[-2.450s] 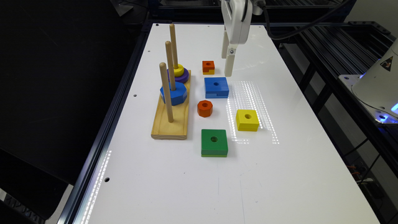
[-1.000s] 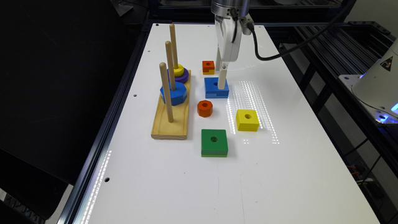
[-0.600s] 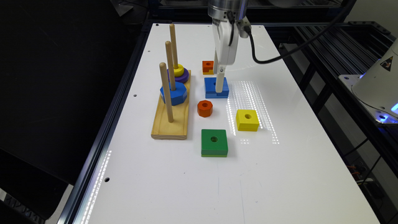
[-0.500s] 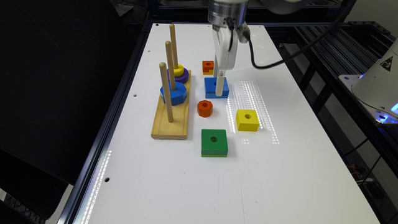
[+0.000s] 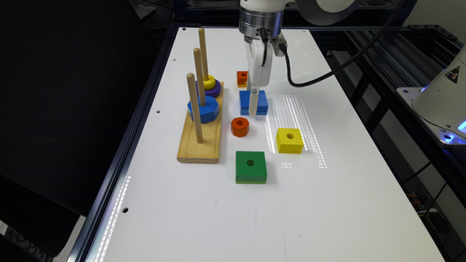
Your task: Pick up blue block.
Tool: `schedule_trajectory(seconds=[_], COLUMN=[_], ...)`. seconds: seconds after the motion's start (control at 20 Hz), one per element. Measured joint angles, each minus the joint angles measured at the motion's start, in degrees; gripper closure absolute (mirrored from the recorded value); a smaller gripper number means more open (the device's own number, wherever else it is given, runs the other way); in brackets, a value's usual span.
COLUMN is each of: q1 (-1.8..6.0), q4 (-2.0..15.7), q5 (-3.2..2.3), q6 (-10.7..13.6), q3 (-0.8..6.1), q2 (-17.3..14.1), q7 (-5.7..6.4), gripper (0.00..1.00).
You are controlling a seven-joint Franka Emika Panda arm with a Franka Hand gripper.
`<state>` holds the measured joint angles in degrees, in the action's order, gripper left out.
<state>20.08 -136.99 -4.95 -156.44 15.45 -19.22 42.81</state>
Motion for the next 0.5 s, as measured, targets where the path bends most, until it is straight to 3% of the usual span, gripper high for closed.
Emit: schedule_trajectory(seconds=[0.25, 0.35, 0.5], q1=[-0.04, -0.06, -0.28], q4=[-0.02, 0.24, 0.28], q5=[-0.09, -0.67, -1.02], q6=[-0.34, -1.17, -1.20], q3=[-0.10, -0.30, -0.32], q2=[-0.79, -1.77, -1.80], q7=[0.00, 0.29, 0.79], gripper=[0.00, 0.00, 0.00])
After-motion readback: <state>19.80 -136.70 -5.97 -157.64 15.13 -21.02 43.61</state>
